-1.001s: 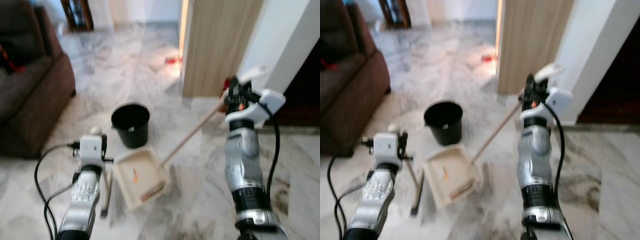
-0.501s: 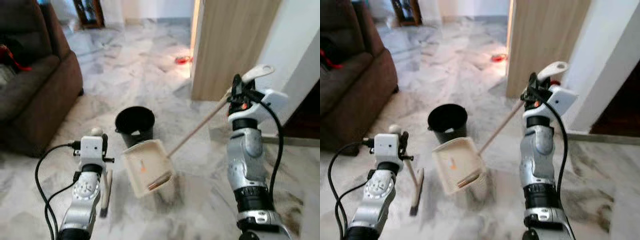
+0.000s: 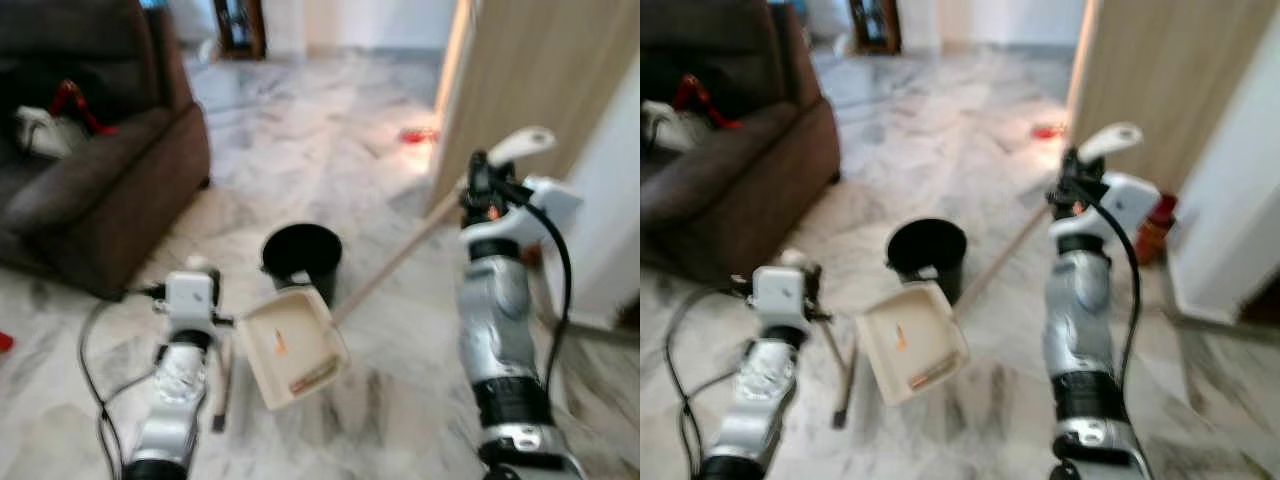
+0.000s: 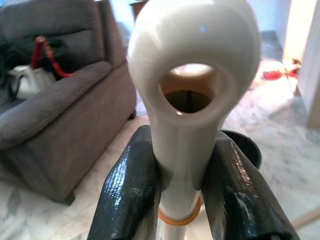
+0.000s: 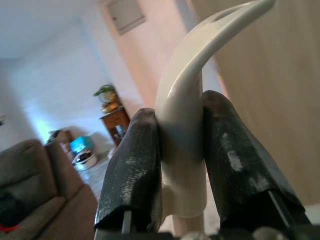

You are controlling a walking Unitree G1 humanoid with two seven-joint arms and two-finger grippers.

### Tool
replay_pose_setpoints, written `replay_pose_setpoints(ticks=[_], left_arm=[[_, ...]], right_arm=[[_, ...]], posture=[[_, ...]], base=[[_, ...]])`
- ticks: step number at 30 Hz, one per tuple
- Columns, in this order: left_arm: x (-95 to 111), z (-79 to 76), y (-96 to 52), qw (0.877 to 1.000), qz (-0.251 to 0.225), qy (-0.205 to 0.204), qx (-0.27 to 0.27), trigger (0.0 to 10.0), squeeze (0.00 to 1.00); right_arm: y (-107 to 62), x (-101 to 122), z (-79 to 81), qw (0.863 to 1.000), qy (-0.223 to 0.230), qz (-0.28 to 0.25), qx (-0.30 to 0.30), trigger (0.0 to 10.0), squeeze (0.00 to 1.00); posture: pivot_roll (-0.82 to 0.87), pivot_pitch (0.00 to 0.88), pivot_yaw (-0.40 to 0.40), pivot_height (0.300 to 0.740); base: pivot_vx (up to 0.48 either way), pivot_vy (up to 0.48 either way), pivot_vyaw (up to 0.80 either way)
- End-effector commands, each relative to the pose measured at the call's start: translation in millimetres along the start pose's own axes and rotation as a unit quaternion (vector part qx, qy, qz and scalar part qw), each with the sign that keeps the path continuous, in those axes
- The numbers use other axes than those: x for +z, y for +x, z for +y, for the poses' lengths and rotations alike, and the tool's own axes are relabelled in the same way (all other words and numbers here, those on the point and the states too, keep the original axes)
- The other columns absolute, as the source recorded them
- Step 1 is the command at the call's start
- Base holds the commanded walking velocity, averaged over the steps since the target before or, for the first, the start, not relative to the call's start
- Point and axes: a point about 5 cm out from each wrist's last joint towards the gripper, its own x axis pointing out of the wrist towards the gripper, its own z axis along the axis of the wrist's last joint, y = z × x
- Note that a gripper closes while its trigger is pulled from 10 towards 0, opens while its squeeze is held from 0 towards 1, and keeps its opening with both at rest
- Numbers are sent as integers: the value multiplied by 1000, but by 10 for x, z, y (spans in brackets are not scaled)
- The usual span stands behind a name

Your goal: Sweep floor

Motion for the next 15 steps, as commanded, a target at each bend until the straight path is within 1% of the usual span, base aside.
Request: replay_pose_setpoints(ticks=[1, 5, 9, 15], left_arm=[[102, 121, 29, 999, -25, 14, 14, 10000, 0], [101, 122, 27, 999, -25, 14, 14, 10000, 0], [99, 122, 27, 1000, -25, 14, 14, 10000, 0], [105, 117, 27, 999, -25, 14, 14, 10000, 0]], right_arm=[[77, 134, 195, 999, 17, -35, 27, 10000, 0], [77, 139, 197, 999, 18, -36, 27, 10000, 0], [82, 161, 209, 999, 23, -39, 29, 10000, 0], [117, 212, 250, 998, 35, -44, 34, 10000, 0]], posture=[[101, 16, 38, 740], [101, 18, 39, 740], [102, 17, 38, 740], [102, 19, 37, 740]], base=[[315, 0, 800], [315, 0, 797], [317, 0, 522], [316, 0, 0]])
